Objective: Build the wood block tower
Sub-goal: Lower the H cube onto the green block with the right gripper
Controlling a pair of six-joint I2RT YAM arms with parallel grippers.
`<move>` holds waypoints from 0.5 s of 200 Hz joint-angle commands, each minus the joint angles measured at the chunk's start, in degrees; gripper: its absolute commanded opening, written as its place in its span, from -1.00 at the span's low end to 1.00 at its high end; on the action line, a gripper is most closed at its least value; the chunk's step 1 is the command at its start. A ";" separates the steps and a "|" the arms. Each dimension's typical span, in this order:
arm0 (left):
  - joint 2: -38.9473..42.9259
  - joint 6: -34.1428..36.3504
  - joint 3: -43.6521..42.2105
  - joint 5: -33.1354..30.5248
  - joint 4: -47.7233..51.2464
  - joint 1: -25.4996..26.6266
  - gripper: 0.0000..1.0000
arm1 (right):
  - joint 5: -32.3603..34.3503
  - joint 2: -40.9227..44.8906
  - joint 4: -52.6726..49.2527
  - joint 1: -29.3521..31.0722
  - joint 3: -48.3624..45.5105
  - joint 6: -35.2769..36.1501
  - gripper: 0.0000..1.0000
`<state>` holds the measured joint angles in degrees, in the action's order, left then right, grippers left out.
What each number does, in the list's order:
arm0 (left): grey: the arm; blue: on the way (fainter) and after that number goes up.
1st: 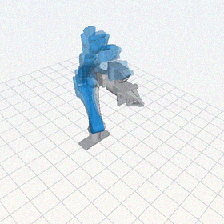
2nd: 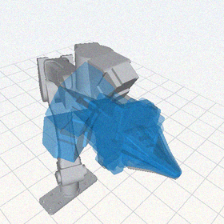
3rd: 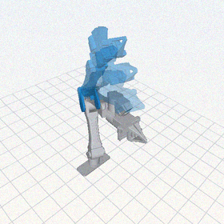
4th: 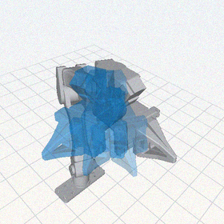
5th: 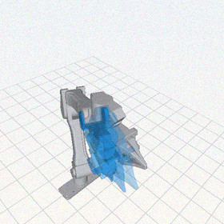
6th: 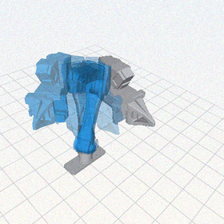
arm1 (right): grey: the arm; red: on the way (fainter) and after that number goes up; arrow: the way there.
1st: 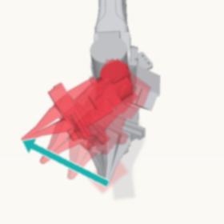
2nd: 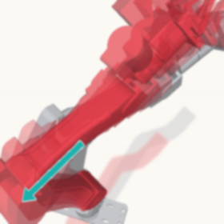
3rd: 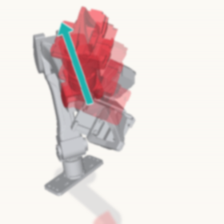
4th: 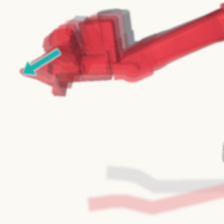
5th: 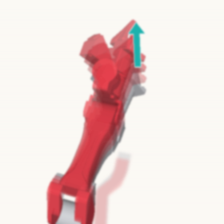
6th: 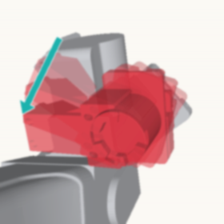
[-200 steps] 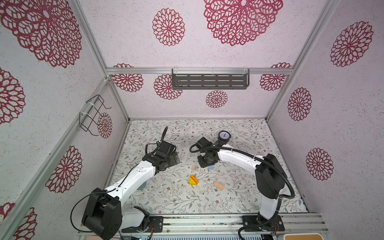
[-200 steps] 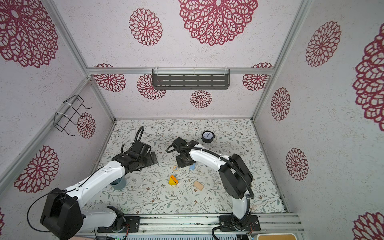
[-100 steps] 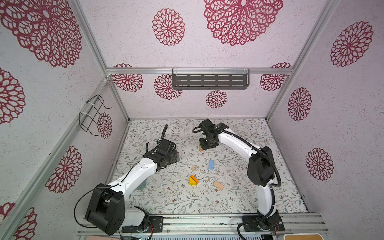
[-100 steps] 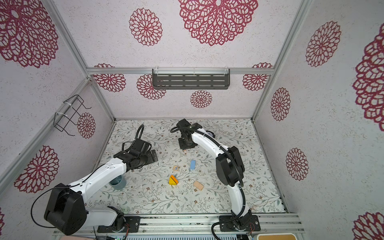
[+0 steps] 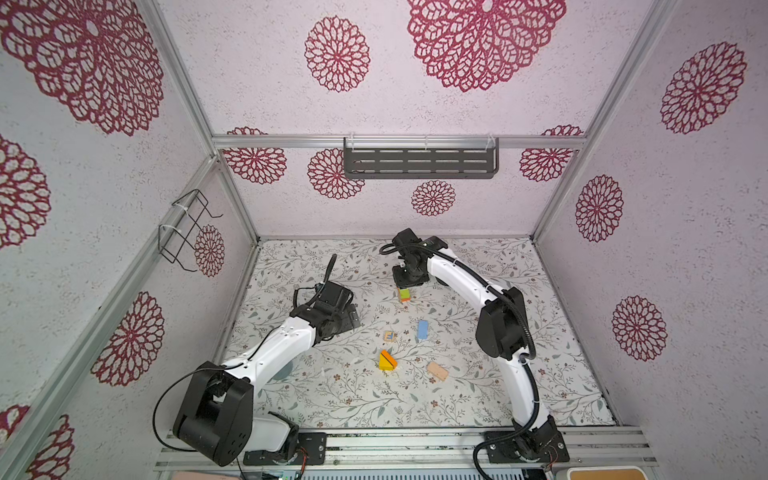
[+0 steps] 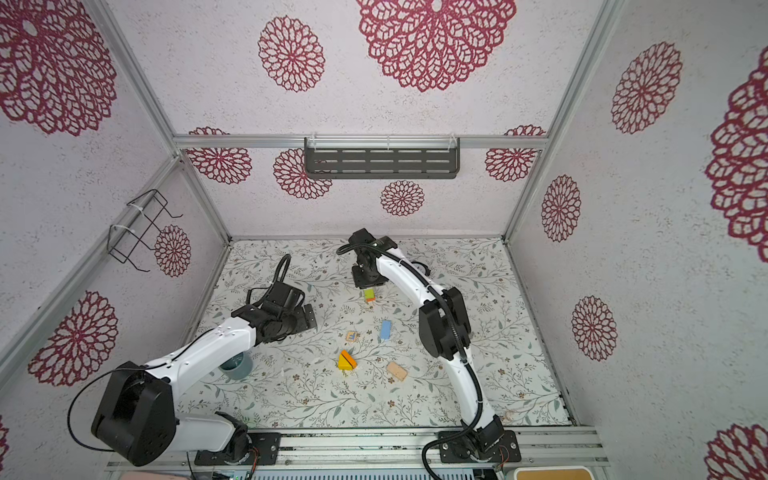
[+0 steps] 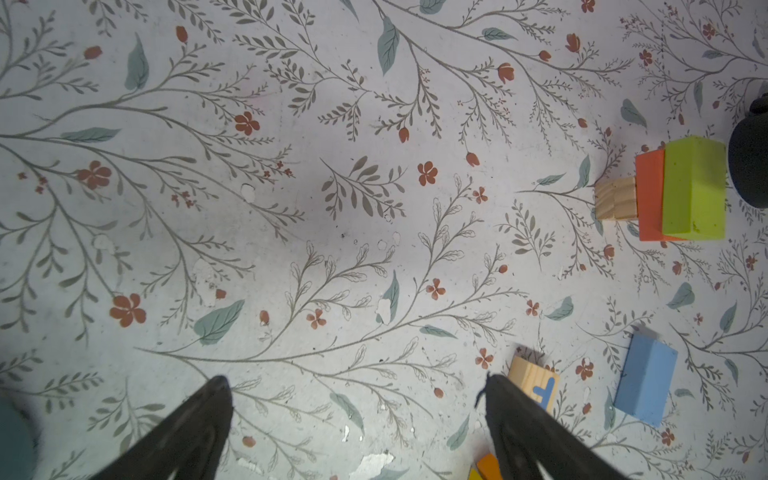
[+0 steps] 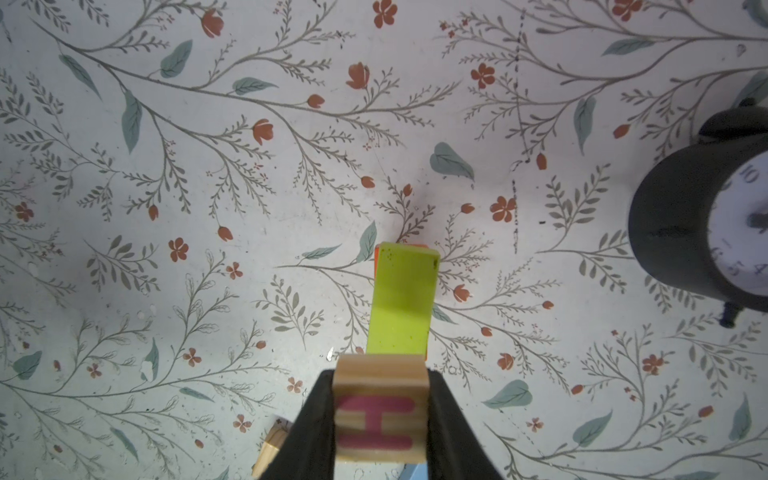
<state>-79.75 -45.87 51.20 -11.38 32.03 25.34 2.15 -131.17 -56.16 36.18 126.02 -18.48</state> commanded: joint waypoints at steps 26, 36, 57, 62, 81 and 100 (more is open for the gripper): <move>-0.32 0.24 -0.44 -0.26 -1.44 -0.03 0.95 | -0.39 -1.09 -2.64 -0.98 3.40 0.41 -0.37; -0.24 0.25 -0.57 -0.31 -1.49 -0.03 0.95 | -0.28 -1.35 -2.78 -1.09 3.36 0.43 -0.37; -0.32 0.24 -0.75 -0.11 -1.71 -0.02 0.95 | -0.08 -1.73 -2.57 -1.28 3.36 0.44 -0.37; -0.39 0.25 -0.76 -0.06 -1.75 -0.03 0.95 | -0.15 -1.83 -2.50 -1.29 3.37 0.42 -0.37; -0.49 0.25 -0.67 0.03 -1.84 -0.03 0.95 | -0.15 -2.10 -1.81 -1.47 3.40 0.24 -0.37; -0.50 0.34 -0.58 -0.02 -1.71 -0.03 0.95 | -0.57 -2.32 -1.08 -1.64 3.40 0.03 -0.37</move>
<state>-79.77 -45.84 51.00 -11.18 31.53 25.34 1.67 -133.08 -57.01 35.09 127.28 -18.50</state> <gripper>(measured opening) 0.975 0.332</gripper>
